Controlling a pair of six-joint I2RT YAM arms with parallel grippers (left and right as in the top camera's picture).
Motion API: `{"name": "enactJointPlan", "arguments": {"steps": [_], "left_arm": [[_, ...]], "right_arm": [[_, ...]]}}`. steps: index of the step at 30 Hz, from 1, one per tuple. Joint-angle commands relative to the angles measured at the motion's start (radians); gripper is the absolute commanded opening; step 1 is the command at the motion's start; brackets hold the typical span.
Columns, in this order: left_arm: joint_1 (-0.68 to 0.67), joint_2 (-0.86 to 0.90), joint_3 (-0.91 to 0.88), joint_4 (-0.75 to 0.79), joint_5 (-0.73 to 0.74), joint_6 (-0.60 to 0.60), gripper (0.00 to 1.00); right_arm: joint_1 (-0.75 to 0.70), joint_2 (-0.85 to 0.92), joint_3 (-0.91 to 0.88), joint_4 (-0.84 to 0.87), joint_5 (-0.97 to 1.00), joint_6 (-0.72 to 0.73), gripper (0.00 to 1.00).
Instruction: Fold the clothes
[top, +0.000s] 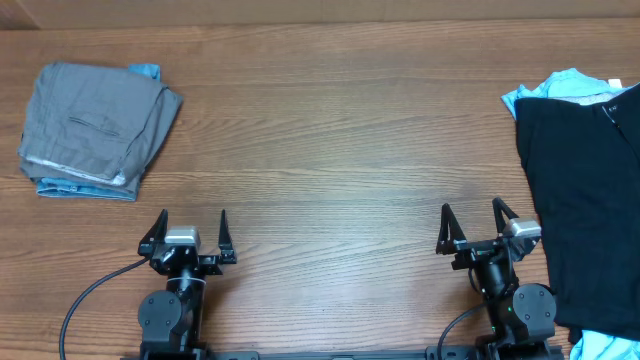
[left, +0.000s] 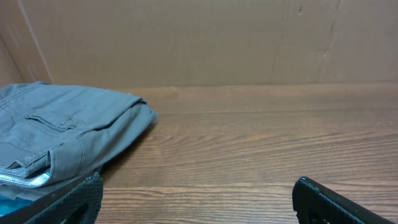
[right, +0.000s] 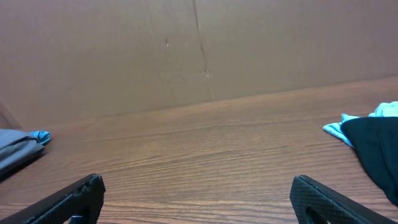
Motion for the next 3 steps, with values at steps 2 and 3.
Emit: {"name": "enactJointPlan", "arguments": {"steps": [2,3], "left_arm": [[0.006,-0.011,-0.004,0.003,-0.010,0.016,1.00],[0.005,-0.011,-0.004,0.003,-0.010,0.016,1.00]], "right_arm": [[-0.003,-0.007,-0.011,0.006,0.013,0.001,1.00],[-0.003,-0.007,-0.011,0.006,0.013,0.001,1.00]]}}
